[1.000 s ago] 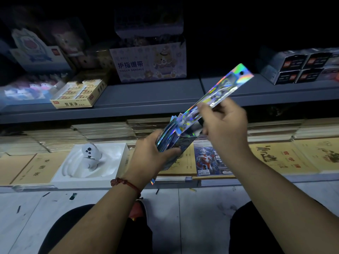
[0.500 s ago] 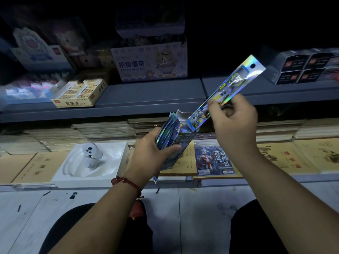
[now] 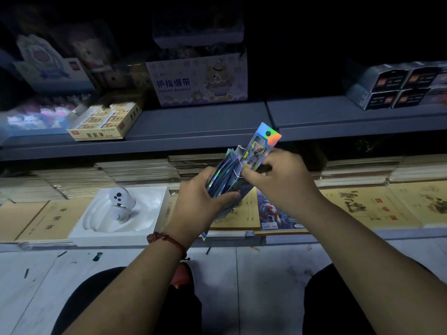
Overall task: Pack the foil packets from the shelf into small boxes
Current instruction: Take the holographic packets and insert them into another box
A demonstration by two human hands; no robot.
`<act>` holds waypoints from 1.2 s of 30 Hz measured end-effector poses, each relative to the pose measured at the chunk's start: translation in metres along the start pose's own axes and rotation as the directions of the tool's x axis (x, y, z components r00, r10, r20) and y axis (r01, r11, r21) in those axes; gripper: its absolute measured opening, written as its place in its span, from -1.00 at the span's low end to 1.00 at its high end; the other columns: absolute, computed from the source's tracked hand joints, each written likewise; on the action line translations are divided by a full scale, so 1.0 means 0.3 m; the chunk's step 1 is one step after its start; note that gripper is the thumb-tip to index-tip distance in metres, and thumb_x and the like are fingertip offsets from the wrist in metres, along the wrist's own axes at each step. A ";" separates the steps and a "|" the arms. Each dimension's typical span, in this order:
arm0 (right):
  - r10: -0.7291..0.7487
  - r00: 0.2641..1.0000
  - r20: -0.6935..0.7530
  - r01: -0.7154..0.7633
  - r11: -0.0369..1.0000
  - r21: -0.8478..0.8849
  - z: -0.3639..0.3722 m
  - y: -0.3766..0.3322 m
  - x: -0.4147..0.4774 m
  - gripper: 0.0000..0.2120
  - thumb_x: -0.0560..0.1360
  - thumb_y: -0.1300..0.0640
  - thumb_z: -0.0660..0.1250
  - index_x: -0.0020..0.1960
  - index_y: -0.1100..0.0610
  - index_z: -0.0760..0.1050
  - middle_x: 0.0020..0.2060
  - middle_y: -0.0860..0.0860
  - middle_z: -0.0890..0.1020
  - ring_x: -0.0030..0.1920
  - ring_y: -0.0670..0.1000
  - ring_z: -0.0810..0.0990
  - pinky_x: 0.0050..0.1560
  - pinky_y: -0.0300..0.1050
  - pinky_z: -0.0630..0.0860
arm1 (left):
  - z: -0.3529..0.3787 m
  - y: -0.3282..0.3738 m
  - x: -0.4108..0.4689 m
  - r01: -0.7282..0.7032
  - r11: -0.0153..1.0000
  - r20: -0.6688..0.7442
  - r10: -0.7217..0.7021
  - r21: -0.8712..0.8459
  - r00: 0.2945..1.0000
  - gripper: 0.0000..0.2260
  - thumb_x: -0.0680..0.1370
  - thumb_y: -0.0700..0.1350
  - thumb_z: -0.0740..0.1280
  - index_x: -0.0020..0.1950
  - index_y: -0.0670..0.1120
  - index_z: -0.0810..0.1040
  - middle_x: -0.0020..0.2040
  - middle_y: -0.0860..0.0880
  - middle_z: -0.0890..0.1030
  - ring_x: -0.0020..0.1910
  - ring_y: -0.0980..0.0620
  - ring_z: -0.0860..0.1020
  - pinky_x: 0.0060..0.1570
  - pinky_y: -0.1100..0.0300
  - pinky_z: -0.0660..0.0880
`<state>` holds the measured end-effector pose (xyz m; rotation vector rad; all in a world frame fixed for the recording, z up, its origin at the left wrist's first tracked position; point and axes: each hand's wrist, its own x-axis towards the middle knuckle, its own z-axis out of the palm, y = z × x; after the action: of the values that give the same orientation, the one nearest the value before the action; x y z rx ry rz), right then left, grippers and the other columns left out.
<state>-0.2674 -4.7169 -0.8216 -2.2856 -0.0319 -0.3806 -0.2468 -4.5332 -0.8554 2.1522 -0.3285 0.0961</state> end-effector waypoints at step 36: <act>-0.065 0.996 -0.055 0.067 0.998 0.022 -0.030 0.011 0.000 -0.88 0.51 0.15 0.45 -0.19 0.01 0.66 -0.36 -0.07 0.65 -0.29 -0.06 0.63 -0.20 0.04 0.65 | 0.006 -0.010 -0.002 -0.038 0.999 0.055 0.037 0.008 0.998 -0.68 0.42 0.02 0.60 0.10 0.13 0.59 -0.16 0.18 0.67 -0.14 0.28 0.61 -0.21 0.42 0.49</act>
<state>-0.2694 -4.7257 -0.8185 -2.2540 -0.0843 -0.4742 -0.2465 -4.5328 -0.8589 2.1606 -0.4014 0.0596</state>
